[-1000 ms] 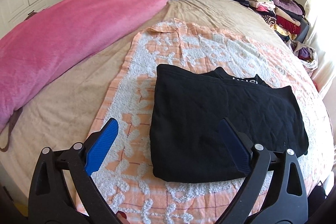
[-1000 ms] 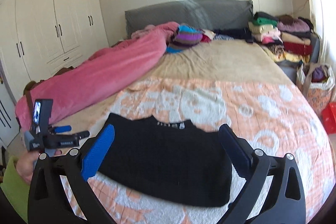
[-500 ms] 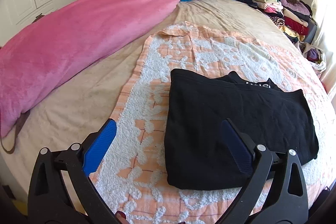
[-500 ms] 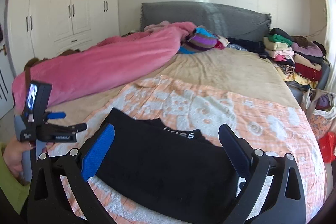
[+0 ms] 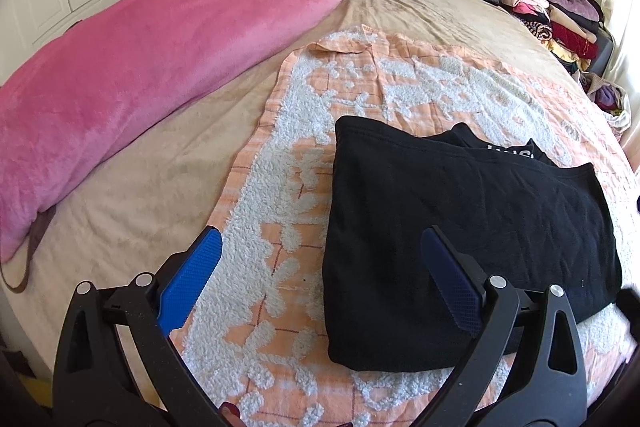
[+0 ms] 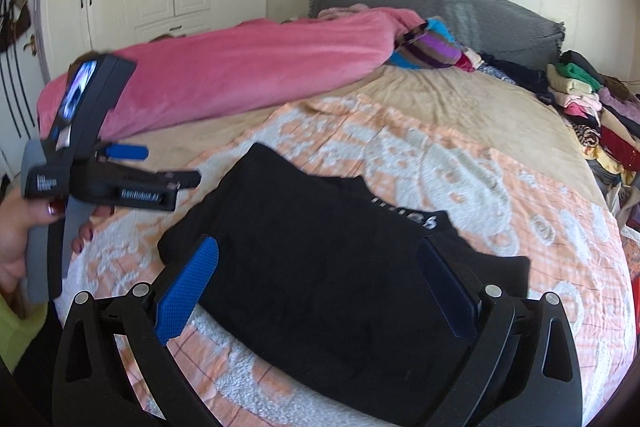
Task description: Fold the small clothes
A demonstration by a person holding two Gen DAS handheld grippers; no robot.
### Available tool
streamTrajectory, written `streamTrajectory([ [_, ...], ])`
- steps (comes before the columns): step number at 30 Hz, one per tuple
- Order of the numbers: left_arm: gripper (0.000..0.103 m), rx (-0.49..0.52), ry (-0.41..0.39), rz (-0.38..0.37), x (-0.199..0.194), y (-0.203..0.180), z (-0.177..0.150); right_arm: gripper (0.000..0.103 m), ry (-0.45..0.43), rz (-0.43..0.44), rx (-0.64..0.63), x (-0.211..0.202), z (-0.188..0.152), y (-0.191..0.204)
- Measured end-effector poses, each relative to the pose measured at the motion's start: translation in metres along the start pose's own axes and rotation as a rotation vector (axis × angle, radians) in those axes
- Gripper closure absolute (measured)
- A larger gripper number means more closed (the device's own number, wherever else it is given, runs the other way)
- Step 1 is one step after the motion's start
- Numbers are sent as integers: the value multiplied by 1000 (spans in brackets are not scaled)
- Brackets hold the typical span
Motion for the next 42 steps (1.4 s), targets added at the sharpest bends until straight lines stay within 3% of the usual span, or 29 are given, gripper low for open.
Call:
streamTrajectory([
  [9, 10, -61, 19, 15, 22, 20, 4, 4, 48, 84, -94, 23, -27, 40],
  [19, 10, -201, 82, -35, 60, 36, 1, 5, 69, 169, -241, 48, -62, 86],
  [24, 10, -188, 95, -24, 68, 35, -1, 5, 72, 192, -322, 57, -73, 103],
  [30, 10, -173, 94, -41, 72, 29, -2, 5, 100, 153, -416, 71, -90, 109],
  [42, 10, -159, 108, -82, 80, 15, -4, 9, 87, 69, -415, 86, -93, 97],
])
Point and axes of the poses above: each gripper's, at about its wrist camera, not at the fingertips, and x roughly the way its jaws point, y to its left, z to its top, the point moved 6 cm from there along x, roughly the way its jaws point, and after that the axes turned 15 degrees about -y, right-handed, at the moved point
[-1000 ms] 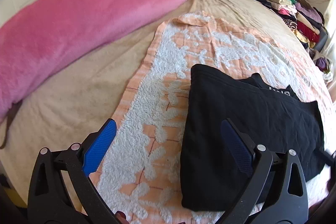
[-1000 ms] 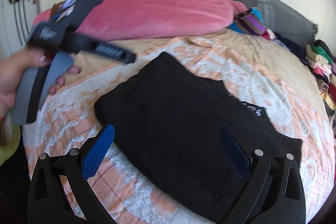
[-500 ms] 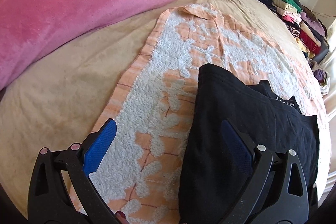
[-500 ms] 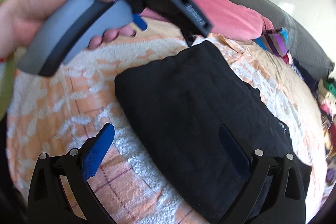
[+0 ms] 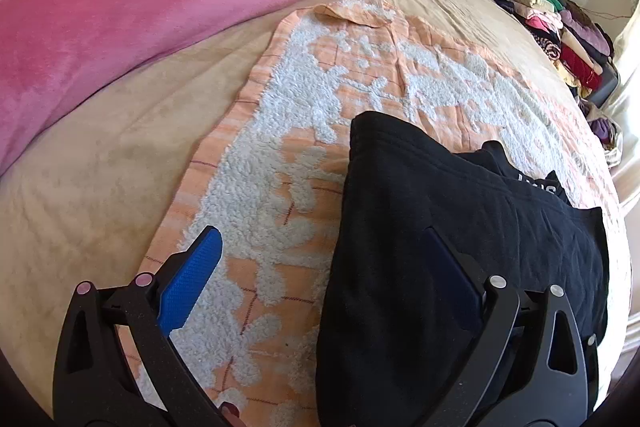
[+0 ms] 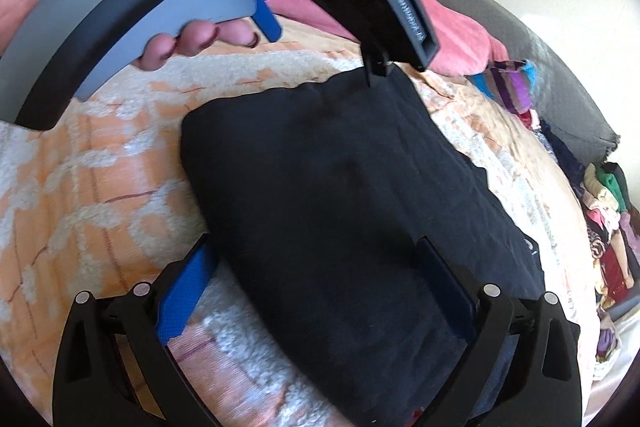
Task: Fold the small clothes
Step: 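Bring the right tool beside the left tool and close it on the shirt edge, then close the left tool on the same shirt edge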
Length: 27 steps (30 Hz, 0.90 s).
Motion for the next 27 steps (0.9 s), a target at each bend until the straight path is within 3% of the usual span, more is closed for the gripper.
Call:
streamTrajectory([
  [5, 10, -9, 12, -23, 3, -4, -3, 50, -7, -21, 72, 0, 0, -19],
  [8, 10, -18, 19, -44, 4, -6, -4, 66, -23, 14, 164, -3, 1, -32],
  [10, 10, -22, 21, -58, 4, -8, -4, 70, -34, 36, 214, -7, 3, -39],
  [14, 10, -33, 29, -84, 8, -12, -4, 69, -43, 47, 250, -10, 5, -42],
  [18, 13, -76, 62, -140, 15, -16, -6, 57, -50, 43, 181, -16, 9, -28],
  [21, 23, -94, 77, -174, 17, -19, -6, 49, -70, 35, 105, -21, 12, -17],
  [23, 38, -108, 90, -193, 20, -20, -6, 42, -85, 38, 52, -22, 14, -8],
  [25, 46, -123, 108, -208, 27, -21, -7, 38, -90, 27, -28, -21, 17, 2],
  [27, 49, -135, 122, -222, 32, -22, -8, 35, -103, 19, -117, -20, 20, 12],
])
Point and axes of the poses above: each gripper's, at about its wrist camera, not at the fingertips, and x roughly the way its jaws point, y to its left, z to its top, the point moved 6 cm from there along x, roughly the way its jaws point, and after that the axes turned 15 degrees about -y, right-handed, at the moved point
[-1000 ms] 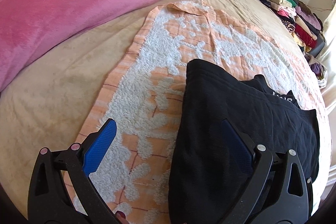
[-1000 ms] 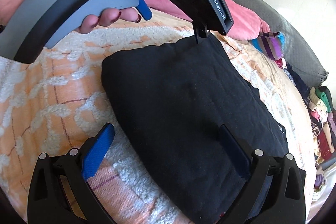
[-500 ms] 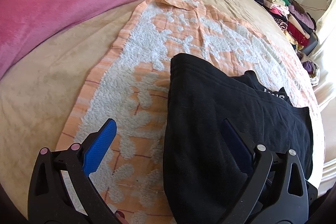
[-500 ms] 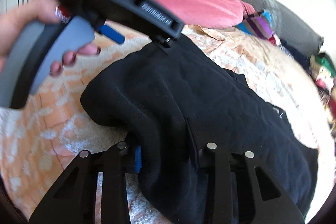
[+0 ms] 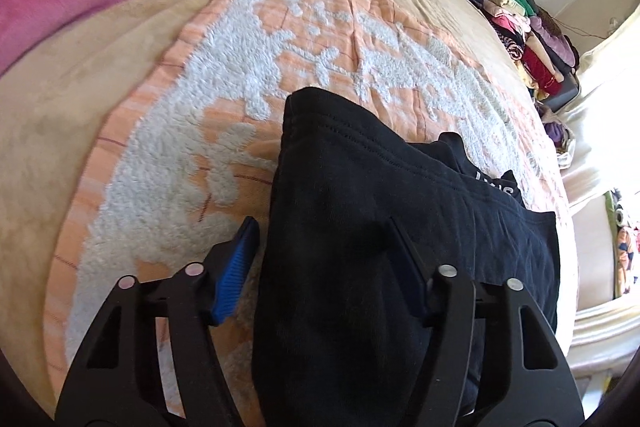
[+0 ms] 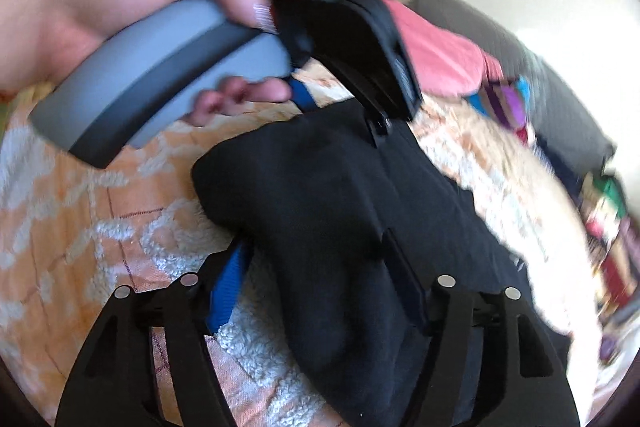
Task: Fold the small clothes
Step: 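Close the left tool on the same shirt edge, then lift the gripped shirt edge with both tools to fold it over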
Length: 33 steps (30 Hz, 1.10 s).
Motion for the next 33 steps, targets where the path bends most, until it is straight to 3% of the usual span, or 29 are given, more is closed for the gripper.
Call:
streamTrajectory([
  [6, 49, -30, 14, -27, 9, 1, 3, 33, -6, 5, -233, 9, 0, 26],
  [10, 49, -30, 23, -32, 13, 0, 3, 35, -21, 10, -260, 13, 0, 30],
  [12, 50, -25, 25, -33, 14, -1, 4, 45, -20, 17, -222, 12, -1, 29],
  [16, 71, -29, 39, -60, 17, -6, 2, 69, -32, 4, -141, 9, -1, 18],
  [20, 91, -23, 42, -80, 12, -12, 4, 79, -44, 31, -14, 3, 3, 3],
  [25, 92, 12, 9, -83, -4, -27, 11, 85, -62, 68, 168, -13, 7, -14],
  [33, 93, -17, -51, -172, -34, -53, 21, 88, -111, 91, 377, -37, 15, -52],
])
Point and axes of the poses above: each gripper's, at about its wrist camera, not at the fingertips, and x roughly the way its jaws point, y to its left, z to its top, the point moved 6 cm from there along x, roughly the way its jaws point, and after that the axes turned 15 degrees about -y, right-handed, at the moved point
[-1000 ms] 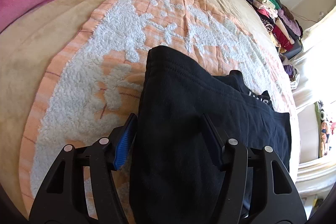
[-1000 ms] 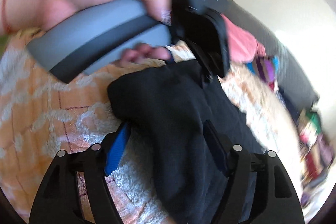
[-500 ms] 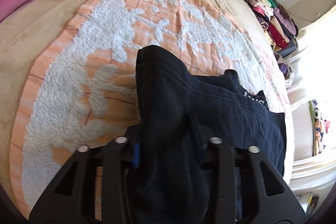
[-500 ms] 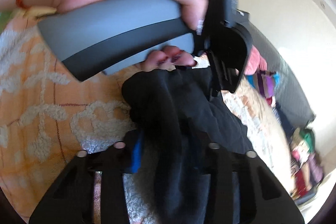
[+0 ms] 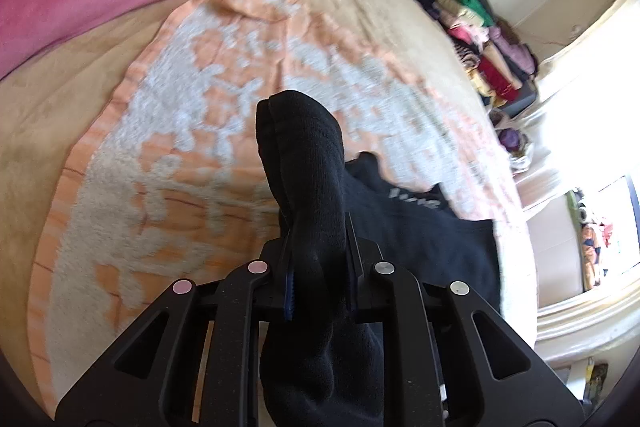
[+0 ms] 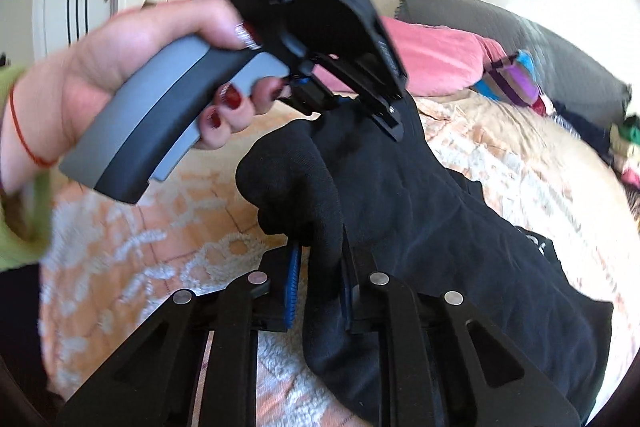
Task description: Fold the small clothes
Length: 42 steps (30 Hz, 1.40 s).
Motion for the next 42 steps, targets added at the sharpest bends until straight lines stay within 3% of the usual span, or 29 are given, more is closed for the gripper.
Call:
streamTrajectory([
  [12, 93, 48, -42, -90, -20, -95, -5, 90, -67, -80, 128, -75, 9, -53],
  [16, 93, 81, -19, -114, -5, -139, -11, 90, -83, -129, 173, -107, 1, -72],
  [21, 92, 166, 43, -81, 22, -181, -33, 91, -96, -184, 243, -140, -17, -101],
  [30, 87, 227, 179, -40, 72, -210, -86, 91, -27, -218, 302, -168, -61, -122],
  [35, 81, 248, 248, -110, 83, -230, -110, 91, 23, -255, 336, -178, -80, -130],
  [42, 80, 274, 121, -134, 36, -219, -91, 90, 53, -307, 406, -203, -99, -147],
])
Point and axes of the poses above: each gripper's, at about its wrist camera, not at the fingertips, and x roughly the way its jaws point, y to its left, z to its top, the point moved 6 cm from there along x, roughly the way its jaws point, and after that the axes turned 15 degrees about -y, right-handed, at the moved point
